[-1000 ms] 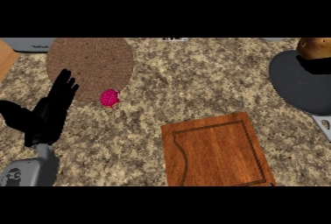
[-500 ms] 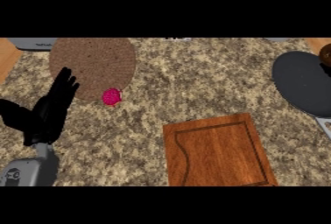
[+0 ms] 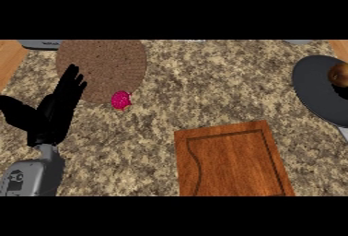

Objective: Pick the pear from the cutting board and place it in the pan

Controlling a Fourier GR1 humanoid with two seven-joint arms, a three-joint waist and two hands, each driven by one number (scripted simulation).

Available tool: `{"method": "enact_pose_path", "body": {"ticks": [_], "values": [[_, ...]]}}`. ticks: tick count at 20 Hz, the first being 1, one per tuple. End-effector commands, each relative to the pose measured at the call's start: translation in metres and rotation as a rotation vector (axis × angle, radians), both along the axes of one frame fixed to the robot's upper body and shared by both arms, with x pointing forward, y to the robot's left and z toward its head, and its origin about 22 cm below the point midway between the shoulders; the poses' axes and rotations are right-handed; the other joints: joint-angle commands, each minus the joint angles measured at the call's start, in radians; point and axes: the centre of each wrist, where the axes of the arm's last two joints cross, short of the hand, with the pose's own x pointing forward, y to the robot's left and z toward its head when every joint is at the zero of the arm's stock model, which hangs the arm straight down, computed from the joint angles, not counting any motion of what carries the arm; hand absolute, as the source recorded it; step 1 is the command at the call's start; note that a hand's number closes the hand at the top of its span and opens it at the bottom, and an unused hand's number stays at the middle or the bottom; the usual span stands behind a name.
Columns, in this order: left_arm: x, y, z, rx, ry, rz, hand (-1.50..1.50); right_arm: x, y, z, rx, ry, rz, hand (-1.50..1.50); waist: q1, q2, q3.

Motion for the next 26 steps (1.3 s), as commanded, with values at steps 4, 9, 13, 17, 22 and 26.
{"method": "enact_pose_path", "body": {"ticks": [4, 9, 13, 17, 22, 26], "values": [[-0.001, -0.003, -0.006, -0.010, -0.019, -0.022, 0.00, -0.011, -0.017, -0.013, 0.221, 0.119, -0.135, -1.50, 0.019, 0.009, 0.002], [-0.001, -0.005, -0.002, -0.005, -0.004, -0.001, 0.00, -0.022, -0.020, -0.033, 0.272, 0.114, -0.067, -1.50, 0.014, 0.006, 0.003], [0.003, -0.012, -0.006, 0.003, -0.002, 0.002, 0.00, -0.023, -0.031, -0.017, 0.377, -0.061, -0.013, -1.50, -0.005, 0.005, 0.004], [-0.002, 0.011, -0.007, -0.013, -0.005, 0.032, 0.00, -0.034, -0.045, -0.015, 0.575, -0.194, -0.027, -1.50, -0.016, -0.004, 0.002], [-0.014, 0.006, -0.020, 0.007, 0.017, 0.044, 0.00, -0.091, -0.098, -0.010, 0.741, -0.278, -0.003, -1.50, -0.034, -0.008, 0.003], [0.000, -0.002, -0.001, -0.012, 0.003, 0.031, 0.00, -0.116, -0.115, -0.011, 0.833, -0.333, 0.078, -1.50, -0.037, -0.008, 0.003]]}}
